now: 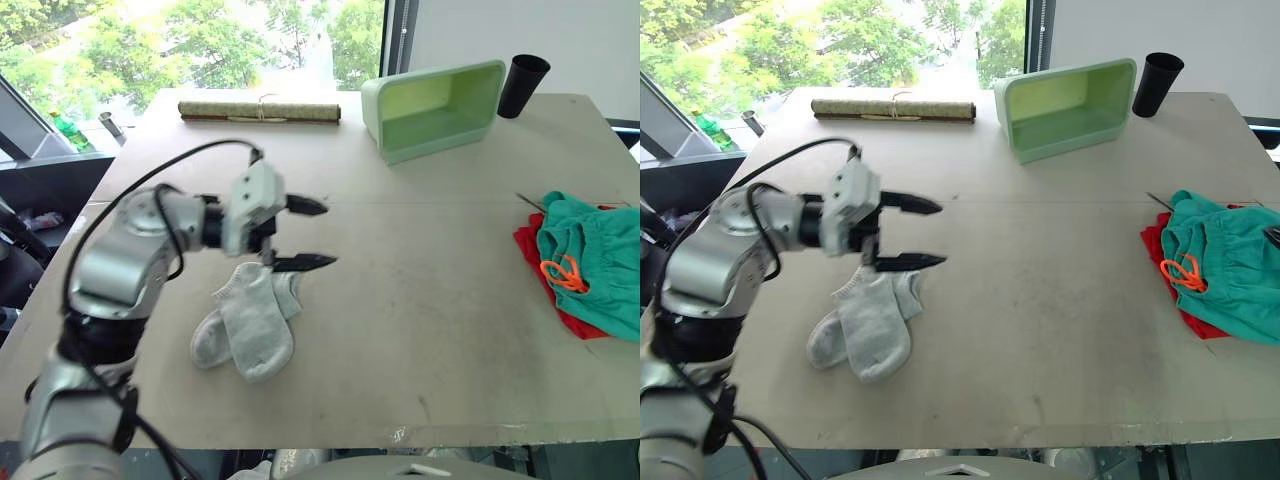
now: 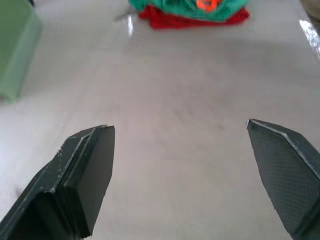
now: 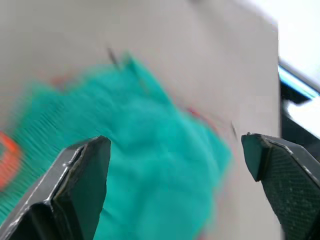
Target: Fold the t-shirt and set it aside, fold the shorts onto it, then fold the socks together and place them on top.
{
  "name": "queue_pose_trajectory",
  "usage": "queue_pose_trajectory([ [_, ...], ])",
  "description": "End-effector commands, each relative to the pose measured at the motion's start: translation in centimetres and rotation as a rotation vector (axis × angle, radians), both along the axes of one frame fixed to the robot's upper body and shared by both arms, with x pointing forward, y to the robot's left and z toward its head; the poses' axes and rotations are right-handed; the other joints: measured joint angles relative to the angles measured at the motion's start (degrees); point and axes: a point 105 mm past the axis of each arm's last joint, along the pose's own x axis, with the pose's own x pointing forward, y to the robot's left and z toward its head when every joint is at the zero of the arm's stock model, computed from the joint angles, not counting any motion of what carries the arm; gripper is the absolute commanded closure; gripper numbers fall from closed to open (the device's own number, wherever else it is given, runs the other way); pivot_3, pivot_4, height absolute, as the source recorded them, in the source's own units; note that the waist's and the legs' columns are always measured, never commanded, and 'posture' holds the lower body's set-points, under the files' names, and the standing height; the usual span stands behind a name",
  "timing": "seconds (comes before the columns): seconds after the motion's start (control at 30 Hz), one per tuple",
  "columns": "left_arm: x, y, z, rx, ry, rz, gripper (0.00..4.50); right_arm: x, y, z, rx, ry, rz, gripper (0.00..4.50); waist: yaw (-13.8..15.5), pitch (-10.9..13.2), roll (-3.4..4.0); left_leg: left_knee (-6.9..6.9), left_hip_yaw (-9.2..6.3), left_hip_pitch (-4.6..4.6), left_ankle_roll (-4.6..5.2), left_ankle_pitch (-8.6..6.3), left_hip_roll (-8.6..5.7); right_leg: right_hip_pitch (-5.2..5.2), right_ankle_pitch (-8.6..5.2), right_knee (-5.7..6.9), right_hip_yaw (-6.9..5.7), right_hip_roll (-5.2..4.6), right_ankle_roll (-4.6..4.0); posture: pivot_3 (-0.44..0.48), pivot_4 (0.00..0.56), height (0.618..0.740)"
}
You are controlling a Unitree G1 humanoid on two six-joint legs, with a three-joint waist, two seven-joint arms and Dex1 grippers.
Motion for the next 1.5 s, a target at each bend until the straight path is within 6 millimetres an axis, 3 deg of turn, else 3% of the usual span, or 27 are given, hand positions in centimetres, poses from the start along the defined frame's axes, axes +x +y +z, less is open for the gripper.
queue_pose_trajectory([
  [0.03,-0.9,1.9,0.6,0.038,-0.028,0.003,0.00,-0.8,4.1,2.3,0.021,-0.105,0.181,0.09,0.3,0.0,0.06,0.00,-0.01,0.00,-0.21,-0.13,0.00,-0.01,0.00,-0.01,0.00,-0.01,0.00,0.000,0.150,0.740],
  [0.13,-0.8,5.2,-1.8,0.134,0.022,0.110,0.00,-1.4,10.0,1.7,0.106,-0.115,0.385,0.09,0.4,0.0,0.14,-0.02,-0.03,0.00,-0.24,-0.16,-0.01,-0.04,0.00,-0.12,-0.01,-0.05,-0.01,0.000,0.150,0.740],
  [0.17,-0.8,5.5,-2.2,0.156,0.019,0.112,0.00,-1.5,10.9,1.7,0.121,-0.118,0.407,0.09,0.5,0.0,0.15,-0.06,-0.04,0.00,-0.25,-0.16,-0.01,-0.06,0.00,-0.13,-0.01,-0.06,-0.01,0.000,0.150,0.740],
  [0.27,-1.4,6.7,-4.2,0.201,0.038,0.089,0.00,-3.3,17.3,-0.3,0.250,-0.063,0.658,0.09,0.8,0.0,0.10,-0.15,-0.06,-0.02,-0.25,-0.16,-0.01,-0.09,-0.05,-0.25,-0.01,-0.10,-0.30,0.000,0.150,0.740],
  [0.33,-1.4,7.4,-5.4,0.257,0.027,0.068,0.00,-4.2,19.4,-1.6,0.307,-0.007,0.739,0.09,1.0,0.0,0.10,-0.25,-0.06,-0.05,-0.25,-0.17,-0.03,-0.09,-0.01,-0.37,-0.01,-0.13,-0.42,0.000,0.150,0.740],
  [0.43,-1.6,7.9,-6.9,0.339,0.023,0.004,0.00,-5.1,21.0,-2.6,0.335,0.043,0.803,0.09,1.0,0.0,0.11,-0.36,-0.05,-0.07,-0.24,-0.17,-0.14,-0.11,0.00,-0.45,-0.02,-0.22,-0.44,0.000,0.150,0.740],
  [0.53,-1.6,7.7,-8.2,0.373,0.021,-0.045,0.00,-5.6,21.8,-3.2,0.344,0.069,0.839,0.09,0.8,0.0,0.07,-0.39,-0.04,-0.07,-0.24,-0.18,-0.20,-0.11,0.01,-0.47,-0.02,-0.26,-0.43,0.000,0.150,0.740],
  [0.7,-1.2,6.6,-10.5,0.406,-0.009,-0.123,0.00,-5.9,21.7,-4.0,0.311,0.088,0.835,0.09,0.9,0.0,0.09,-0.42,-0.05,-0.03,-0.24,-0.17,-0.20,-0.11,0.03,-0.45,-0.06,-0.25,-0.39,0.000,0.150,0.740],
  [0.8,-1.2,6.2,-11.0,0.400,0.000,-0.154,0.79,-5.9,21.5,-4.1,0.304,0.083,0.828,0.00,0.9,-0.1,0.19,-0.41,-0.05,-0.02,-0.23,-0.17,-0.20,-0.09,0.13,-0.44,-0.05,-0.26,-0.22,0.000,0.150,0.740],
  [1.07,-1.2,4.3,-11.4,0.349,0.042,-0.188,4.41,-5.4,21.1,-4.2,0.307,0.055,0.778,0.00,0.9,-0.1,0.27,-0.35,-0.05,0.00,-0.22,-0.16,-0.20,-0.05,0.13,-0.41,-0.07,-0.25,-0.20,0.000,0.150,0.740],
  [1.23,0.3,2.8,-11.0,0.259,0.042,-0.056,4.47,-5.1,21.2,-4.2,0.321,0.042,0.759,0.00,1.3,-0.2,0.36,-0.27,-0.05,0.00,-0.20,-0.16,-0.21,-0.02,0.13,-0.38,-0.08,-0.25,-0.18,0.000,0.150,0.740],
  [1.5,4.5,0.9,-10.5,0.185,0.072,0.289,4.47,-4.4,21.3,-4.2,0.319,0.024,0.743,0.00,1.9,-0.2,0.34,-0.04,-0.07,-0.01,-0.18,-0.15,-0.21,0.05,0.08,-0.26,-0.08,-0.25,-0.05,0.000,0.150,0.740],
])
